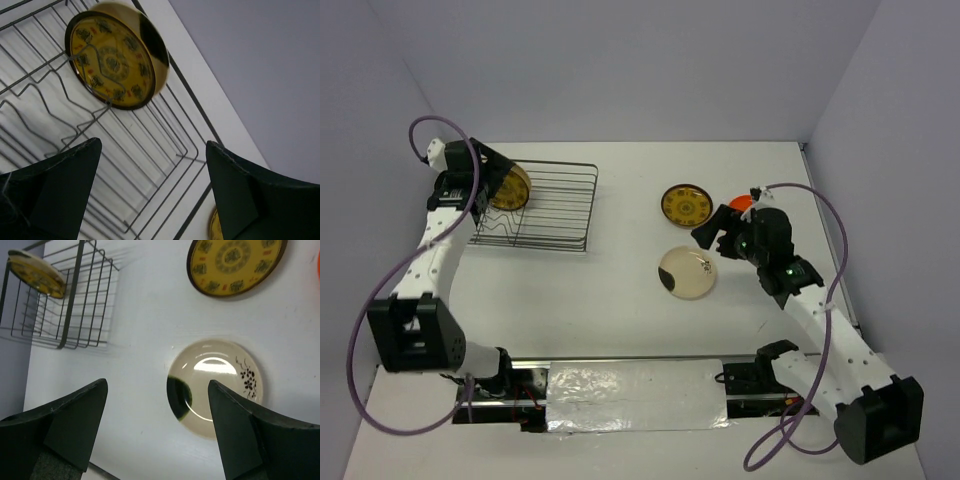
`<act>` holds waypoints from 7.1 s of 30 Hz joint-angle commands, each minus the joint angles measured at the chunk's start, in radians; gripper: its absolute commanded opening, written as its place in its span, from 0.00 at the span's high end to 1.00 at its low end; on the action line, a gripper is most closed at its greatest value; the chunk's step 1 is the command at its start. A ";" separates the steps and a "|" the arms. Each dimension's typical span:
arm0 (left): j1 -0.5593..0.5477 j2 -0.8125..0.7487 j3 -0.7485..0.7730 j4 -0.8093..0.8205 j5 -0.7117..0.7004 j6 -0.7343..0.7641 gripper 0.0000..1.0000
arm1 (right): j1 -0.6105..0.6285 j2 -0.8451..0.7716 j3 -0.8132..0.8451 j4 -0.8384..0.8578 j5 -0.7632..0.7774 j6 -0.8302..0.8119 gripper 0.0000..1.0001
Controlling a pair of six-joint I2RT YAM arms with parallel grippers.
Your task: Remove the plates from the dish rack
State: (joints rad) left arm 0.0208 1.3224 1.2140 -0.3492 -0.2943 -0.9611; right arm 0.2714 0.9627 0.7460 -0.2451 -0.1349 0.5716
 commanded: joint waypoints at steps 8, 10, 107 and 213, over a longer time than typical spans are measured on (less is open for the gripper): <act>0.154 0.402 0.323 0.061 0.095 -0.119 0.17 | 0.061 -0.177 -0.169 -0.016 0.006 -0.024 0.11; 0.154 0.428 0.332 0.065 0.092 -0.129 0.24 | 0.063 -0.179 -0.180 -0.011 -0.011 -0.024 0.11; -1.397 0.077 -0.246 0.470 -0.698 1.061 0.01 | -0.105 0.151 0.190 -0.203 -0.150 -0.027 1.00; 0.097 0.488 0.550 -0.013 0.051 -0.341 1.00 | 0.117 0.182 -0.060 0.036 -0.141 -0.122 0.11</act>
State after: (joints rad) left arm 0.1333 1.9640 1.7287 -0.4137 -0.2234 -1.3563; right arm 0.3771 1.1946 0.6563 -0.2451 -0.2977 0.4484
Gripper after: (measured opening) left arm 0.134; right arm 0.883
